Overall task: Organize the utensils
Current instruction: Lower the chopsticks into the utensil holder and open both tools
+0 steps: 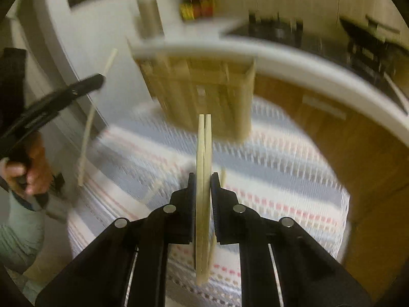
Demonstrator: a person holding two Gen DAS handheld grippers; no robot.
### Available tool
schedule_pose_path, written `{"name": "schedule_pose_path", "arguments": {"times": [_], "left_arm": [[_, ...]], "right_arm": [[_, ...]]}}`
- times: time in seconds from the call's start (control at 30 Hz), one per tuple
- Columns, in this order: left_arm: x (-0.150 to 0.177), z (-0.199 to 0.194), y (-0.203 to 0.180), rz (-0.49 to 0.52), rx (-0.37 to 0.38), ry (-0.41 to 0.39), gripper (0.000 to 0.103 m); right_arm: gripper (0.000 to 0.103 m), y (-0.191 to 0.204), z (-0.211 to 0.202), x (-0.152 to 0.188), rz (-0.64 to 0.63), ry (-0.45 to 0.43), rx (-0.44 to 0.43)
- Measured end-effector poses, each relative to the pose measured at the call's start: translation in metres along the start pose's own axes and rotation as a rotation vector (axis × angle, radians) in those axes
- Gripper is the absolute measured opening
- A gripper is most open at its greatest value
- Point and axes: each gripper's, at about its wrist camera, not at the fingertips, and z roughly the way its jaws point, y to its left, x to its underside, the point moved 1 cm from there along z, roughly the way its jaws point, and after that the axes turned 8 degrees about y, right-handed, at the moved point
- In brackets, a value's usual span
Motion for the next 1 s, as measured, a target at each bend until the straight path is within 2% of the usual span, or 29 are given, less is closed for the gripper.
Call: {"name": "schedule_pose_path", "arguments": {"times": [0.2, 0.33, 0.53, 0.67, 0.77, 1.0], "left_arm": [[-0.055, -0.025, -0.012, 0.028, -0.031, -0.168, 0.004], [-0.091, -0.023, -0.013, 0.034, -0.055, -0.255, 0.004], [-0.130, -0.002, -0.004, 0.022, -0.074, -0.375, 0.004], [-0.139, 0.023, 0.007, 0.026, -0.097, -0.421, 0.004], [-0.137, 0.048, 0.018, 0.015, -0.106, -0.431, 0.004], [-0.119, 0.092, 0.050, -0.053, -0.105, -0.418, 0.004]], "right_arm": [[0.010, 0.007, -0.043, -0.051, -0.020, -0.222, -0.010], [0.010, 0.005, -0.060, -0.090, -0.012, -0.357, 0.010], [0.010, -0.011, -0.058, -0.138, 0.023, -0.491, 0.066], [0.010, -0.021, -0.047, -0.163, 0.042, -0.539, 0.139], [0.010, -0.032, -0.028, -0.170, 0.053, -0.565, 0.132], [0.010, -0.041, 0.005, -0.163, 0.064, -0.597, 0.151]]}}
